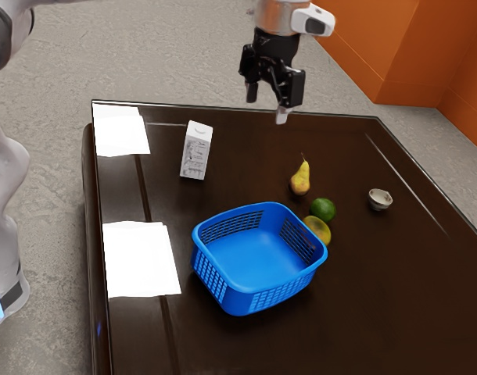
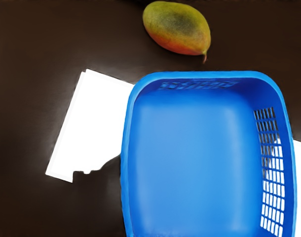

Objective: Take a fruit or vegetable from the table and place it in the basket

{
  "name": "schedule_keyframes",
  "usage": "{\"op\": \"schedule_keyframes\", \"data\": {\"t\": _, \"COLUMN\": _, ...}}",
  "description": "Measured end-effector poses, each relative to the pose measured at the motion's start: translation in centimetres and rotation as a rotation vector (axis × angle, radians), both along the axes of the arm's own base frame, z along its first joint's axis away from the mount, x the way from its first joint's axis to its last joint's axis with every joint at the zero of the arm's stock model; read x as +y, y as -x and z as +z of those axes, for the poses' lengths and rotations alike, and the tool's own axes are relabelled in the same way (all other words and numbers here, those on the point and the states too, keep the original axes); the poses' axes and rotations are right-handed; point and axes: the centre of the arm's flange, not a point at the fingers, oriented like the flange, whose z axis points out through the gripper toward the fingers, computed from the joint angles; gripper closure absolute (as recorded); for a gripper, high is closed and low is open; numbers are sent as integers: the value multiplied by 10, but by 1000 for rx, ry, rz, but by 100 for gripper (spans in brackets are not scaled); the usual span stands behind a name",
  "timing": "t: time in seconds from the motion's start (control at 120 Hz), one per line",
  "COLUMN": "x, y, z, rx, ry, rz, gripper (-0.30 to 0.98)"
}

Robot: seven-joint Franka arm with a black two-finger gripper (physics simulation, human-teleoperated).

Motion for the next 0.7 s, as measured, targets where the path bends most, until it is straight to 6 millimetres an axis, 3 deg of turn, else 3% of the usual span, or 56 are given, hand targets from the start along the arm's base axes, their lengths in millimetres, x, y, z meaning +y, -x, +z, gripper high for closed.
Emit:
{"op": "schedule_keyframes", "data": {"t": 0.1, "x": -2, "y": 1, "z": -2, "rx": 20, "ry": 7, "rz": 98, "gripper": 0}}
{"op": "schedule_keyframes", "data": {"t": 0.175, "x": -13, "y": -13, "z": -21, "rx": 65, "ry": -6, "rz": 160, "gripper": 0}}
{"op": "schedule_keyframes", "data": {"t": 0.333, "x": -18, "y": -24, "z": -37, "rx": 106, "ry": -7, "rz": 267, "gripper": 0}}
{"op": "schedule_keyframes", "data": {"t": 0.4, "x": -32, "y": -45, "z": -61, "rx": 166, "ry": 30, "rz": 301, "gripper": 0}}
{"op": "schedule_keyframes", "data": {"t": 0.55, "x": -56, "y": -73, "z": -101, "rx": 258, "ry": 90, "rz": 369, "gripper": 0}}
{"op": "schedule_keyframes", "data": {"t": 0.608, "x": -61, "y": -94, "z": -112, "rx": 265, "ry": 93, "rz": 400, "gripper": 0}}
{"op": "schedule_keyframes", "data": {"t": 0.642, "x": -55, "y": -111, "z": -122, "rx": 267, "ry": 93, "rz": 435, "gripper": 0}}
{"op": "schedule_keyframes", "data": {"t": 0.7, "x": -22, "y": -131, "z": -132, "rx": 270, "ry": 101, "rz": 520, "gripper": 0}}
